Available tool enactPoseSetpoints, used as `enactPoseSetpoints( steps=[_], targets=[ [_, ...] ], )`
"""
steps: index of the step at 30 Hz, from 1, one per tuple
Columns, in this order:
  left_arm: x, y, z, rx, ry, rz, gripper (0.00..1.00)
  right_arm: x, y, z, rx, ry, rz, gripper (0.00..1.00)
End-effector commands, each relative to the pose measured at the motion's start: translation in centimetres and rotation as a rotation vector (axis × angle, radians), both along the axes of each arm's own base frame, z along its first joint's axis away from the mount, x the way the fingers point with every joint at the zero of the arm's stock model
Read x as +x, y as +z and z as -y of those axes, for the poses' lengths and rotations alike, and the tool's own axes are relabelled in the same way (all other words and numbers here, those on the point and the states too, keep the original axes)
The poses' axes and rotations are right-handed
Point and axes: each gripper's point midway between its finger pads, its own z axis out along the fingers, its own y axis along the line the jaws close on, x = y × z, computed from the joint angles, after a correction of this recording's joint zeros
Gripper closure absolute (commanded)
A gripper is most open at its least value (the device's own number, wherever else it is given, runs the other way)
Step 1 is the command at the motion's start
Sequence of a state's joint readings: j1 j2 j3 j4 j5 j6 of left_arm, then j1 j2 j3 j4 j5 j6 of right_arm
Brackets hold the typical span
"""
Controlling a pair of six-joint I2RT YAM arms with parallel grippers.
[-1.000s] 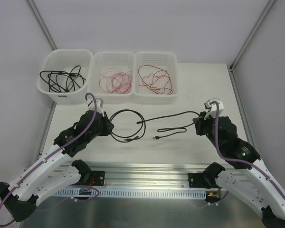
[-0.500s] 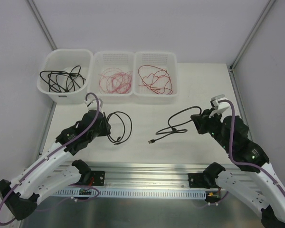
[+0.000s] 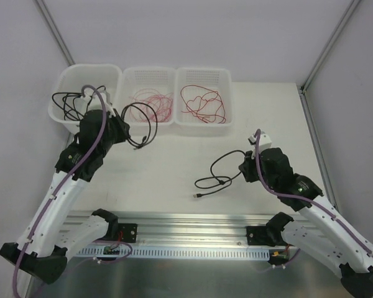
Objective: Untangle the cables
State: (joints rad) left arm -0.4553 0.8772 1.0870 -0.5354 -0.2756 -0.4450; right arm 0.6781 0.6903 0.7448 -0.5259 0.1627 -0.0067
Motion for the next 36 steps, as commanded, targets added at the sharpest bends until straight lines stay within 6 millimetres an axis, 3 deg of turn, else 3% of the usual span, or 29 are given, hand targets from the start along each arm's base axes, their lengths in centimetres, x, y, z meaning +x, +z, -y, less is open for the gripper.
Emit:
enactPoseSetpoints(
  steps=[1,2,3,7,10,13,16,17,19,21,22,27,28,31,32,35,36],
  targets=[
    [3.0,6.3,-2.0,-0.027,0.019,0.161,1.00,0.2,1.8,-1.3,0.108,0.015,0.034,0.99],
    [4.2,7.2,-2.6,-0.021,0.043,0.187,1.00,0.0,1.7,-1.4,0.111,0.022,0.027,0.99],
    [4.9,9.3,-4.2,-0.026,0.096,0.235,1.00,-0.1,1.9,-1.5,0.118,0.028,0.028,0.99],
    [8.3,12.8,-7.5,-0.047,0.214,0.329,1.00,-0.9,2.1,-1.7,0.134,0.060,0.019,0.99],
    [11.2,13.6,-11.1,-0.068,0.339,0.372,1.00,-1.4,2.2,-1.7,0.141,0.080,0.019,0.99],
    [14.4,12.5,-14.0,-0.130,0.432,0.381,1.00,-1.9,2.3,-1.5,0.141,0.093,0.029,0.99],
    [16.3,12.3,-16.2,-0.157,0.495,0.412,1.00,-2.2,2.2,-1.4,0.140,0.108,0.030,0.99],
    [17.3,10.9,-17.3,-0.172,0.528,0.388,1.00,-2.3,2.2,-1.3,0.142,0.108,0.033,0.99],
    [18.6,10.7,-18.2,-0.191,0.552,0.419,1.00,-2.6,2.6,-1.3,0.156,0.118,0.048,0.99],
    [19.9,8.8,-19.5,-0.183,0.597,0.406,1.00,-2.7,2.9,-1.2,0.166,0.122,0.060,0.99],
    [20.4,8.8,-20.1,-0.179,0.611,0.428,1.00,-2.7,3.0,-1.2,0.165,0.124,0.064,0.99],
    [23.9,2.6,-23.6,-0.169,0.685,0.329,0.97,-3.2,3.0,-1.5,0.170,0.152,0.050,0.99],
    [25.1,0.0,-23.8,-0.201,0.672,0.278,0.96,-3.2,3.0,-1.5,0.169,0.153,0.047,0.99],
    [26.1,-3.3,-25.9,-0.280,0.693,0.207,0.89,-3.2,2.9,-1.5,0.140,0.166,0.044,0.99],
    [26.5,-5.4,-26.0,-0.304,0.683,0.157,0.87,-3.2,2.7,-1.4,0.130,0.166,0.036,0.99],
    [26.4,-7.2,-26.7,-0.326,0.687,0.120,0.69,-3.2,2.9,-1.4,0.126,0.164,0.033,0.99],
    [26.4,-7.4,-26.7,-0.324,0.678,0.115,0.51,-3.2,3.1,-1.4,0.129,0.162,0.035,0.99]
  ],
)
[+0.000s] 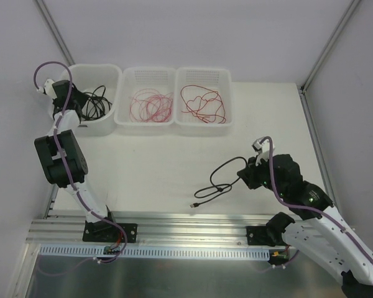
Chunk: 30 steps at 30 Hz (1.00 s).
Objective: Untangle the cables
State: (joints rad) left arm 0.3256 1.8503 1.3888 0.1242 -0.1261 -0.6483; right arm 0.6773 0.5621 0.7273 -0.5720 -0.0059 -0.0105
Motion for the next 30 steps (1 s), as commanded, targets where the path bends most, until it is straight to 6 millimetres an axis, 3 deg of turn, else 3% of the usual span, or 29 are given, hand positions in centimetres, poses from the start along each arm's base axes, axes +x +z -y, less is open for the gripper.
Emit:
enactPoseSetpoints(
  steps=[1,3,4,6,7,9,10,12,13,14,16,17,18,19,20,21,22,23,24,26,30],
  targets=[
    [1.0,4.4,0.7,-0.018,-0.050,0.125,0.43,0.1,1.9,-0.3,0.025,0.014,0.032,0.99],
    [0.6,4.8,1.2,-0.021,-0.071,0.131,0.28,0.1,1.9,-0.3,0.028,0.014,0.031,0.99],
    [0.2,5.9,1.4,-0.014,-0.080,0.151,0.22,0.1,2.0,-0.4,0.030,0.013,0.031,0.99],
    [-0.5,6.3,2.0,-0.021,-0.096,0.156,0.15,0.0,2.0,-0.4,0.043,0.014,0.028,0.99],
    [-1.1,7.6,2.2,-0.012,-0.096,0.181,0.08,-0.1,1.8,-0.4,0.044,0.014,0.026,0.99],
    [-2.0,8.2,2.5,-0.006,-0.097,0.188,0.02,-0.3,1.9,-0.4,0.054,0.020,0.035,0.99],
    [-2.6,9.6,2.9,0.005,-0.107,0.215,0.01,-0.3,1.8,-0.4,0.055,0.021,0.033,0.99],
    [-3.6,10.1,3.9,-0.002,-0.136,0.227,0.01,-0.3,1.7,-0.3,0.050,0.015,0.031,0.99],
    [-4.4,11.7,4.8,0.005,-0.162,0.259,0.01,-0.4,1.7,-0.2,0.048,0.016,0.030,0.99],
    [-5.1,11.4,5.5,0.005,-0.177,0.252,0.01,-0.4,1.7,-0.3,0.050,0.020,0.029,0.99],
    [-6.2,13.2,8.3,0.072,-0.263,0.275,0.01,-0.2,1.9,-0.6,0.054,0.024,0.030,0.99],
    [-7.0,12.4,9.6,0.082,-0.294,0.258,0.01,-0.2,2.0,-0.7,0.057,0.027,0.031,0.99],
    [-7.4,12.5,12.1,0.091,-0.356,0.262,0.01,-0.1,2.2,-0.7,0.056,0.028,0.034,0.99],
    [-8.7,13.9,14.0,0.122,-0.417,0.295,0.01,0.2,2.2,-0.8,0.046,0.030,0.038,0.99],
    [-9.7,12.7,15.4,0.117,-0.456,0.274,0.01,0.4,2.5,-0.8,0.043,0.027,0.049,0.99],
    [-10.6,12.8,18.4,0.126,-0.535,0.282,0.01,0.6,2.8,-0.8,0.042,0.026,0.058,0.99],
    [-12.2,14.2,19.9,0.143,-0.577,0.323,0.01,0.9,3.0,-0.9,0.035,0.028,0.067,0.99],
    [-13.5,12.9,21.7,0.133,-0.643,0.307,0.01,1.1,2.9,-1.0,0.024,0.027,0.065,0.99],
    [-15.2,13.6,22.3,0.149,-0.671,0.328,0.01,1.3,3.5,-1.1,0.024,0.029,0.072,0.99],
    [-18.1,12.4,26.7,0.105,-0.846,0.324,0.01,1.8,3.5,-1.5,0.012,0.032,0.066,0.99],
    [-24.8,12.6,31.5,0.035,-1.125,0.377,0.01,2.5,4.1,-2.4,0.020,0.048,0.073,0.99]
  ],
)
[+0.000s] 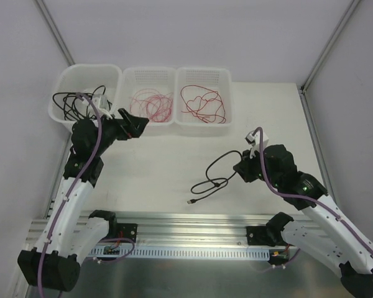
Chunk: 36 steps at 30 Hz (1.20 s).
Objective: Untangle the cables
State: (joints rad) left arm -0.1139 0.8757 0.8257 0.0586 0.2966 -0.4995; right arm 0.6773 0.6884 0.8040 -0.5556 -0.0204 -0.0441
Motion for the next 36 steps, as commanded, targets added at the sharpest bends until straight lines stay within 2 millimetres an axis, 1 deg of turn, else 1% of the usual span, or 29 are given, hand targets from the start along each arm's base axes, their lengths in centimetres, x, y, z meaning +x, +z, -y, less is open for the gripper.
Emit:
enactPoseSetpoints(
  steps=[1,2,3,5,6,10,11,12,14,15,16,18,19,20,21,22,23,24,25,26,27,29,31,33,36],
  targets=[
    [-5.7,-0.5,4.3,-0.003,-0.298,0.016,0.01,1.3,3.3,-1.3,0.061,0.024,0.083,0.99],
    [-6.9,-1.0,4.9,-0.014,-0.347,0.007,0.01,1.4,3.4,-1.5,0.064,0.026,0.083,0.99],
    [-8.9,-0.4,5.8,-0.028,-0.432,0.033,0.01,1.6,3.2,-1.8,0.060,0.030,0.072,0.99],
    [-11.0,-0.8,7.0,-0.034,-0.526,0.038,0.01,1.9,3.4,-2.2,0.069,0.031,0.067,0.99],
    [-12.6,-0.4,7.5,-0.034,-0.592,0.066,0.01,2.1,3.3,-2.5,0.067,0.036,0.058,0.99],
    [-15.7,-0.7,8.9,-0.009,-0.720,0.122,0.01,2.4,3.6,-3.7,0.099,0.059,0.039,0.99],
    [-16.5,-0.9,9.4,-0.003,-0.758,0.129,0.01,2.5,3.9,-3.9,0.109,0.063,0.040,0.99],
    [-16.8,-1.0,9.6,0.010,-0.774,0.143,0.01,2.6,4.1,-4.2,0.121,0.065,0.037,0.99],
    [-17.1,-1.6,10.0,0.021,-0.797,0.143,0.01,2.7,4.1,-4.8,0.131,0.082,0.023,0.99],
    [-17.3,-2.0,10.5,0.029,-0.815,0.137,0.01,2.9,4.6,-5.1,0.143,0.089,0.030,0.99],
    [-17.3,-2.3,10.7,0.034,-0.819,0.129,0.01,2.9,4.4,-5.4,0.145,0.097,0.020,0.99],
    [-16.4,-3.5,11.4,0.063,-0.805,0.103,0.01,3.2,5.0,-5.8,0.155,0.104,0.028,0.99],
    [-17.1,-3.8,12.3,0.076,-0.839,0.099,0.01,3.2,5.2,-6.1,0.159,0.114,0.026,0.99],
    [-16.5,-3.9,12.5,0.094,-0.811,0.102,0.01,3.4,5.1,-6.4,0.156,0.119,0.016,0.99],
    [-16.2,-4.4,13.0,0.122,-0.814,0.098,0.01,3.6,5.2,-6.6,0.160,0.124,0.017,0.99],
    [-16.1,-4.5,13.4,0.136,-0.819,0.100,0.01,3.6,5.7,-7.1,0.186,0.125,0.005,0.99],
    [-16.5,-4.1,14.0,0.144,-0.835,0.114,0.01,3.7,5.6,-7.4,0.190,0.130,-0.003,0.99],
    [-15.7,-4.4,14.3,0.165,-0.810,0.105,0.01,3.8,5.7,-7.5,0.194,0.131,-0.004,0.99],
    [-16.1,-4.1,14.9,0.174,-0.829,0.118,0.01,3.8,6.0,-7.8,0.202,0.141,-0.003,0.99],
    [-16.1,-4.0,15.2,0.184,-0.827,0.121,0.02,3.9,5.9,-7.9,0.205,0.141,-0.008,0.99],
    [-15.7,-4.5,15.6,0.208,-0.821,0.116,0.02,4.1,5.9,-8.2,0.209,0.144,-0.011,0.99],
    [-16.0,-4.3,16.5,0.221,-0.842,0.123,0.03,4.1,5.9,-8.4,0.215,0.150,-0.017,0.99],
    [-15.9,-4.6,17.0,0.232,-0.842,0.112,0.05,4.3,5.7,-8.7,0.218,0.151,-0.025,0.99],
    [-15.9,-4.4,17.6,0.222,-0.836,0.121,0.07,4.3,5.5,-8.8,0.222,0.153,-0.029,0.99],
    [-15.0,-4.3,18.1,0.197,-0.785,0.126,0.14,4.3,5.5,-9.1,0.239,0.160,-0.031,0.99]
  ],
)
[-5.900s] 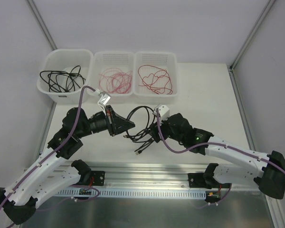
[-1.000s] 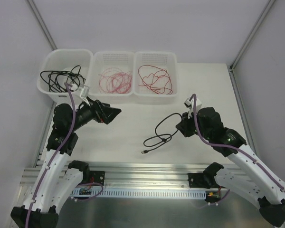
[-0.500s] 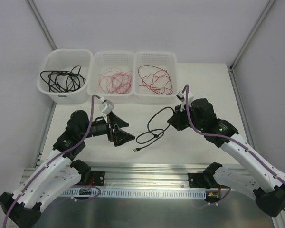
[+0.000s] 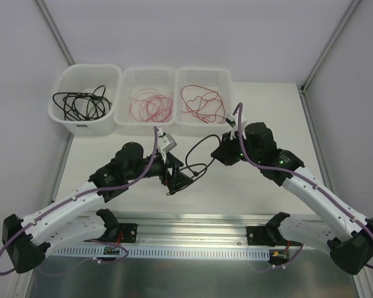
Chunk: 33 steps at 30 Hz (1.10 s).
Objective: Untangle the cables
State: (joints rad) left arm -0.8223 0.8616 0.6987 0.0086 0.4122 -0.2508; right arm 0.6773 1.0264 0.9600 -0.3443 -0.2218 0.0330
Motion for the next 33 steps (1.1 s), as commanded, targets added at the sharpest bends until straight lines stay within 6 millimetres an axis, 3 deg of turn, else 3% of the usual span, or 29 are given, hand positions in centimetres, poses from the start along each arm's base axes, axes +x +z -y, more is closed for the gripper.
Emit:
enactPoseSetpoints(
  steps=[1,10,16,18,21,22,25,30,33],
  targets=[
    [2.1,2.5,0.7,-0.070,0.091,0.082,0.16,0.4,2.8,-1.4,0.102,0.023,0.041,0.99],
    [3.4,3.7,2.0,-0.140,0.134,0.093,0.52,0.3,1.7,-1.7,0.106,0.033,0.019,0.99],
    [3.6,3.5,2.2,-0.137,0.135,0.088,0.98,0.1,0.6,-1.6,0.092,0.034,0.003,0.99],
    [3.7,3.2,2.1,-0.132,0.142,0.088,1.00,0.0,0.6,-1.5,0.087,0.034,0.007,0.97],
    [3.7,3.1,1.8,-0.131,0.157,0.093,1.00,-0.2,0.2,-0.9,0.063,0.029,0.003,0.79],
    [4.0,2.9,1.6,-0.125,0.176,0.096,1.00,-0.2,0.3,-0.6,0.059,0.018,0.014,0.62],
    [4.8,2.7,1.0,-0.108,0.224,0.107,1.00,-0.4,0.4,0.4,0.025,-0.004,0.025,0.39],
    [7.5,2.9,-0.1,-0.025,0.307,0.134,1.00,-1.5,2.0,2.8,-0.004,-0.046,0.076,0.27],
    [10.2,5.2,-1.9,-0.045,0.391,0.161,1.00,-2.1,2.6,4.8,-0.054,-0.075,0.128,0.17]
  ],
)
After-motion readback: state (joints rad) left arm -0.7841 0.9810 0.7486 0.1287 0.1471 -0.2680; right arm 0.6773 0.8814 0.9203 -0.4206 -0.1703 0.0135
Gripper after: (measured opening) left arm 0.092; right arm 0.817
